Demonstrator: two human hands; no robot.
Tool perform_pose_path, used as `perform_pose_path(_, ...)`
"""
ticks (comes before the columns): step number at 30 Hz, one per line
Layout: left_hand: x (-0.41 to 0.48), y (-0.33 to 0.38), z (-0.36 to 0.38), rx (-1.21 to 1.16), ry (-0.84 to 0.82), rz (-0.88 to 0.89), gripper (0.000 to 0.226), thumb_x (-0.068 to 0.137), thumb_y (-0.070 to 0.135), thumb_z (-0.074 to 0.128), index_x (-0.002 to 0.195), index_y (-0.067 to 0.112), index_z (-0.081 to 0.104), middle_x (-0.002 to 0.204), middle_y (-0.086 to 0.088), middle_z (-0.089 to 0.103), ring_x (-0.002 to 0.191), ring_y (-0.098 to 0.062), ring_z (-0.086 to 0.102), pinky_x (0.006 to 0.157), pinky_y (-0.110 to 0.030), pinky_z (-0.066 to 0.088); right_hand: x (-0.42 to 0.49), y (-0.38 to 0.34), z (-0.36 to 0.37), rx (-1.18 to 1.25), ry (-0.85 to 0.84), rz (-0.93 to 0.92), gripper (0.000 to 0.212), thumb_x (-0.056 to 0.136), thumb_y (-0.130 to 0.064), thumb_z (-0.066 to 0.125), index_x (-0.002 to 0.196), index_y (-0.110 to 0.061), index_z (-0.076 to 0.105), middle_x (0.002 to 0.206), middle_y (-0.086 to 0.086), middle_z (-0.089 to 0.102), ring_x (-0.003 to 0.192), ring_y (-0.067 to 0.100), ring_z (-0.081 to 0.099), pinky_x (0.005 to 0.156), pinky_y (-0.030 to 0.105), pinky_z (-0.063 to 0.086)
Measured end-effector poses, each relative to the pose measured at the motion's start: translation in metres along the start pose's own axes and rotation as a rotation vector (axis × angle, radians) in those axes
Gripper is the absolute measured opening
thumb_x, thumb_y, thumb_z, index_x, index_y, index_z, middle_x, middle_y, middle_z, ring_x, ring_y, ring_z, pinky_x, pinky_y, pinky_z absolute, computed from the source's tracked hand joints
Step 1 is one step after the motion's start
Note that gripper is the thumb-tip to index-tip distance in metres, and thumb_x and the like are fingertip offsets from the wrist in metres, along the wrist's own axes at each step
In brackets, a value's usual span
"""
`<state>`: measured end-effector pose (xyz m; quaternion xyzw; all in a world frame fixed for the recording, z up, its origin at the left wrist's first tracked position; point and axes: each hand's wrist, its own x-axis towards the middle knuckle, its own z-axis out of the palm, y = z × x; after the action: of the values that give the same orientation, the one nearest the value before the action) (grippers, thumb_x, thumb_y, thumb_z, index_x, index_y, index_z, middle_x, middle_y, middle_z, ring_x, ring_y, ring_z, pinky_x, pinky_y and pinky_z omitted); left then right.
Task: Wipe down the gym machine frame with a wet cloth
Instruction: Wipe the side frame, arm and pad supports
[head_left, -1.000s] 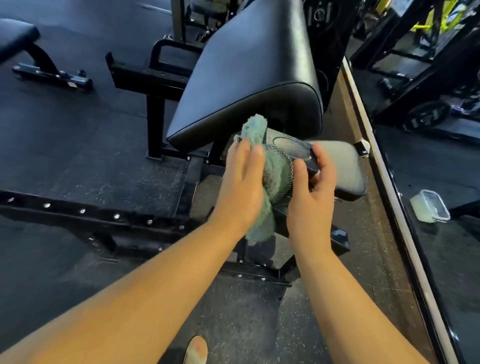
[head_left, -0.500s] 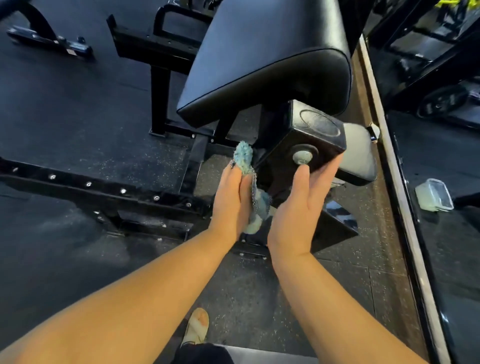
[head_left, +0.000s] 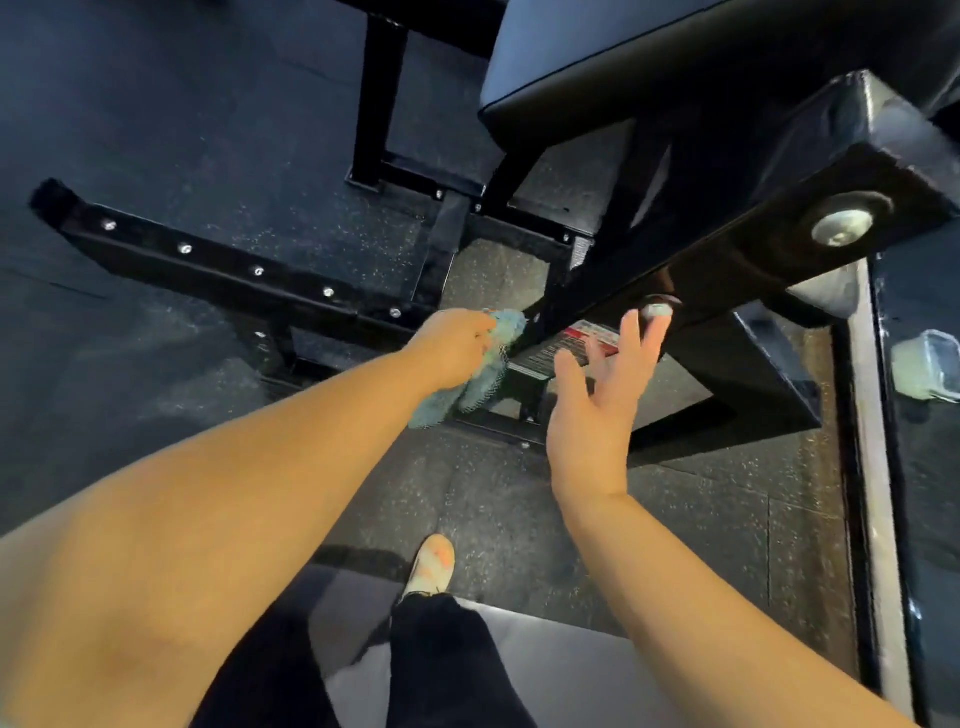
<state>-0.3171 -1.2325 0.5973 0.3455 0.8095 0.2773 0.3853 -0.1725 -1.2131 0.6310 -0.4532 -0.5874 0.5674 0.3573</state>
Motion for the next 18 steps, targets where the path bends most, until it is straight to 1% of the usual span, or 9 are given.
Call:
perform_pose_path(2,-0.006,-0.038,-0.001,-0.135,0.041,-0.067,0.024,0.098,0.013,0.043,0.108,0.0,0.062,0.095,-0.01,0.061,0.083,-0.022,0.052,0.06,-0.025,0.036,-0.009,0.013,0.014,-0.048,-0.018,0.053,0.061,0.096,-0.005,0.05,0.143,-0.031,0.023,0.154,-0.008,0.017,0.127,0.008,0.042,0.082,0.001,0.041)
perform_pose_path(3,-0.011,-0.056,-0.003,-0.203,0.05,-0.089,0.027,0.098,0.015,0.044,0.115,-0.001,0.06,0.098,-0.01,0.063,0.086,-0.024,0.056,0.062,-0.023,0.039,-0.014,0.022,0.026,-0.074,-0.05,0.095,0.056,0.096,-0.008,0.051,0.142,-0.029,0.027,0.152,-0.006,0.021,0.125,0.008,0.043,0.078,0.0,0.04)
perform_pose_path(5,-0.023,-0.078,-0.008,-0.412,0.046,-0.162,0.027,0.099,0.016,0.046,0.119,0.007,0.061,0.103,-0.008,0.064,0.092,-0.023,0.059,0.076,-0.023,0.046,-0.022,0.04,0.055,-0.125,-0.172,0.206,0.054,0.095,-0.021,0.054,0.143,-0.029,0.03,0.15,-0.009,0.025,0.129,0.006,0.037,0.09,0.004,0.038)
perform_pose_path(7,-0.029,-0.096,-0.018,-0.747,-0.02,-0.23,0.024,0.099,0.012,0.045,0.116,0.013,0.062,0.105,-0.006,0.068,0.097,-0.02,0.062,0.088,-0.033,0.051,-0.032,0.056,0.094,-0.151,-0.309,0.261,0.063,0.093,-0.032,0.056,0.147,-0.029,0.024,0.151,-0.013,0.02,0.136,0.002,0.025,0.107,0.015,0.027)
perform_pose_path(9,-0.038,-0.102,-0.026,-1.083,-0.099,-0.321,0.024,0.099,0.012,0.045,0.116,0.012,0.062,0.1,-0.004,0.068,0.09,-0.018,0.065,0.082,-0.03,0.054,-0.04,0.064,0.127,-0.183,-0.372,0.219,0.065,0.094,-0.032,0.055,0.149,-0.026,0.022,0.151,-0.016,0.013,0.136,-0.006,0.014,0.105,0.004,0.015)
perform_pose_path(11,-0.039,-0.118,-0.04,-1.264,-0.143,-0.428,0.029,0.099,0.018,0.044,0.121,0.007,0.059,0.103,-0.006,0.068,0.085,-0.017,0.066,0.074,-0.027,0.056,-0.048,0.077,0.158,-0.207,-0.281,0.149,0.055,0.095,-0.027,0.055,0.145,-0.024,0.032,0.147,-0.017,0.018,0.133,-0.009,0.016,0.1,-0.003,0.016)
perform_pose_path(14,-0.041,-0.146,-0.06,-1.247,-0.335,-0.409,0.045,0.103,0.032,0.027,0.132,0.007,0.051,0.118,-0.009,0.063,0.098,-0.018,0.062,0.084,-0.03,0.05,-0.055,0.101,0.179,-0.164,-0.082,0.143,0.033,0.093,-0.015,0.058,0.125,-0.023,0.055,0.128,-0.007,0.051,0.118,0.003,0.049,0.103,0.025,0.042)
perform_pose_path(16,-0.043,-0.165,-0.069,-1.035,-0.412,-0.359,0.048,0.103,0.038,0.024,0.136,0.014,0.048,0.135,-0.005,0.053,0.12,-0.018,0.05,0.1,-0.034,0.039,-0.055,0.113,0.182,-0.211,-0.051,0.127,0.026,0.094,-0.007,0.054,0.116,-0.02,0.059,0.113,-0.012,0.056,0.106,-0.006,0.053,0.095,0.013,0.041)
perform_pose_path(18,-0.041,-0.182,-0.073,-0.6,-0.337,-0.3,0.043,0.102,0.038,0.03,0.139,0.021,0.044,0.143,0.003,0.041,0.124,-0.014,0.042,0.101,-0.031,0.033,-0.041,0.117,0.176,-0.329,0.045,0.065,0.028,0.096,-0.004,0.05,0.121,-0.014,0.057,0.114,-0.012,0.052,0.107,-0.004,0.05,0.091,0.0,0.032)
